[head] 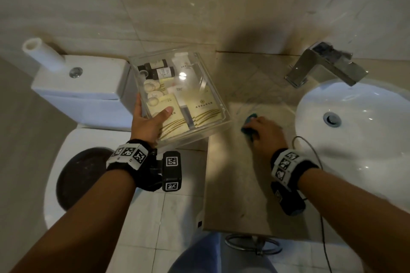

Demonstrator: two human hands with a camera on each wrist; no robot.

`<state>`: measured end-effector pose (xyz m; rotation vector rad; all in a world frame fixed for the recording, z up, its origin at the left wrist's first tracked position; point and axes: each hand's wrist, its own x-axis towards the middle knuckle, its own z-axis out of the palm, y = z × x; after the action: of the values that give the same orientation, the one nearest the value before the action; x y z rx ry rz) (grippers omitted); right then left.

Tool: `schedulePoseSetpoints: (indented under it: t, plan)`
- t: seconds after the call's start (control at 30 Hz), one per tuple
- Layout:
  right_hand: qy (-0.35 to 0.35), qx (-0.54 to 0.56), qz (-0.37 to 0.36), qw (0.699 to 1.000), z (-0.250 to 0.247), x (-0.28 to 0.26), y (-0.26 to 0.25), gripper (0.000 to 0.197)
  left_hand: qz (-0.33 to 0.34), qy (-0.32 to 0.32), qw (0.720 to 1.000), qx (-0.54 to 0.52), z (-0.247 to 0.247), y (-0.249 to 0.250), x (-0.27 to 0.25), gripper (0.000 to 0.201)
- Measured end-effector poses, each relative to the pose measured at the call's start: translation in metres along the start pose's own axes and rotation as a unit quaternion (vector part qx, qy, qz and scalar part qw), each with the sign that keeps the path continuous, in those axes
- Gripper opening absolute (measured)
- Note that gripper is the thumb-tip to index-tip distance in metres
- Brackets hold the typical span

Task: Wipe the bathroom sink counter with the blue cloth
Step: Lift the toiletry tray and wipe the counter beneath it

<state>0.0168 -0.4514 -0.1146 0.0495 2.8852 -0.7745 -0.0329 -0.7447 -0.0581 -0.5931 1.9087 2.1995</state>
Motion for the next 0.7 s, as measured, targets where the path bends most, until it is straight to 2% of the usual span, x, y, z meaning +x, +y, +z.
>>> schedulePoseSetpoints:
  t: [0.07,0.13,0.2,0.27,0.33,0.4,0.47,0.53,0.57,0.63,0.7]
  plan:
    - [-0.070,-0.002,-0.065,0.995,0.009,-0.010,-0.013,0.034,-0.004,0.010,1.000,-0.013,0.001,-0.001,-0.001,0.085]
    - [-0.111,-0.014,-0.105,0.988,0.002,-0.004,-0.006,0.031,-0.001,0.018,1.000,-0.016,0.003,0.000,-0.001,0.084]
    - [-0.078,-0.030,-0.096,0.992,-0.011,0.016,0.009,0.029,0.005,0.020,1.000,-0.017,0.004,0.000,-0.002,0.078]
    - [-0.010,-0.020,-0.001,1.000,-0.030,0.040,0.025,0.032,0.010,0.018,1.000,-0.022,0.002,0.000,0.000,0.075]
    - [0.018,-0.012,0.073,0.997,-0.037,0.049,0.023,0.034,0.011,0.020,0.999,-0.029,-0.002,-0.001,0.002,0.078]
    - [0.014,-0.007,0.047,0.999,-0.030,0.040,0.000,0.038,0.006,0.024,0.999,-0.032,-0.003,-0.001,0.004,0.082]
    - [-0.046,-0.020,-0.036,0.998,-0.014,0.023,-0.025,0.037,0.000,0.029,0.999,-0.033,-0.005,-0.002,0.004,0.083]
    - [-0.122,-0.054,-0.108,0.985,-0.002,0.017,-0.031,0.037,-0.006,0.032,0.999,-0.037,-0.007,-0.004,0.005,0.082]
    - [-0.128,-0.055,-0.134,0.981,-0.001,0.025,-0.026,0.037,-0.007,0.033,0.999,-0.040,-0.008,-0.005,0.005,0.082]
    - [-0.096,-0.040,-0.136,0.985,-0.007,0.049,-0.011,0.035,-0.006,0.035,0.998,-0.043,-0.011,-0.006,0.008,0.081]
    - [-0.048,-0.027,-0.067,0.996,-0.019,0.073,0.001,0.036,0.002,0.039,0.998,-0.042,-0.013,-0.007,0.011,0.079]
